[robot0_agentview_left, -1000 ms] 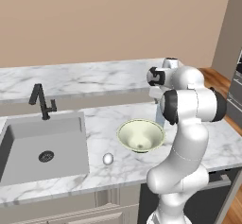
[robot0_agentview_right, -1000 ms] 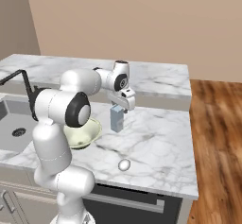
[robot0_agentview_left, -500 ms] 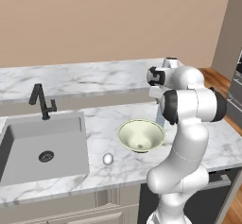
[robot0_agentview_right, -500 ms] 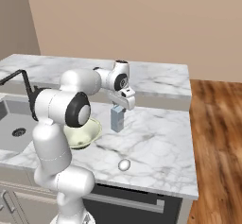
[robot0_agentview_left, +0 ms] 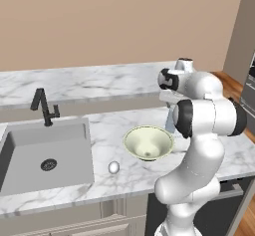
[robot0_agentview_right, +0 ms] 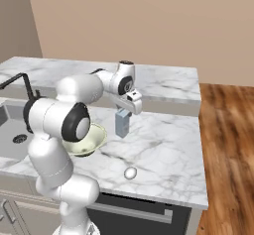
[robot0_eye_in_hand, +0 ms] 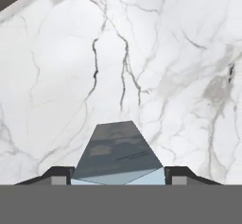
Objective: Gather the eggs and milk located in the vicinity of the sink area and place them right next to the bowl.
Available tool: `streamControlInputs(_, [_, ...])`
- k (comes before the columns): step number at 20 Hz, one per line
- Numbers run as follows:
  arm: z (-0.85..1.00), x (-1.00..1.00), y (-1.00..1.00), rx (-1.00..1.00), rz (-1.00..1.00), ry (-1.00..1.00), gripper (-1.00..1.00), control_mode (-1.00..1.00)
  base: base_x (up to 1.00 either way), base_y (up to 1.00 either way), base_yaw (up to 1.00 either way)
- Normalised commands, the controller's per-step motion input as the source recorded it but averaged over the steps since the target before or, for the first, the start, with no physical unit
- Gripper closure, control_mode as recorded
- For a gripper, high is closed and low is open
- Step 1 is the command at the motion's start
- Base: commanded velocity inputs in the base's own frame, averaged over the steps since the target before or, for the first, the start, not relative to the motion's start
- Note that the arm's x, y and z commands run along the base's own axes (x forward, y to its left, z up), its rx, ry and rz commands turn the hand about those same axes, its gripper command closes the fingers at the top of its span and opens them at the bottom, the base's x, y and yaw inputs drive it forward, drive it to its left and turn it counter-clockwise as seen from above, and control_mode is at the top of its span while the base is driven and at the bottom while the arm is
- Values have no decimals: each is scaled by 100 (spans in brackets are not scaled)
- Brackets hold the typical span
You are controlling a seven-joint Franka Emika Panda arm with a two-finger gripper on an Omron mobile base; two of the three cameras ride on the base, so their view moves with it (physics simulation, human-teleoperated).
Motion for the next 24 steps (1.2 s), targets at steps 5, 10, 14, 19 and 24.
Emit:
streamControlInputs(5, [32, -31, 0, 0, 21, -13, 100, -100, 0, 0, 0])
streamControlInputs(10, [5, -23, 4, -1, 17, 2, 100, -100, 0, 0, 0])
streamControlInputs(14, [0, -28, 13, -1, 17, 10, 100, -100, 0, 0, 0])
streamControlInputs(19, [0, -11, 5, -1, 10, 4, 100, -100, 0, 0, 0])
streamControlInputs(24, [0, -10, 0, 0, 4, 0, 100, -100, 0, 0, 0])
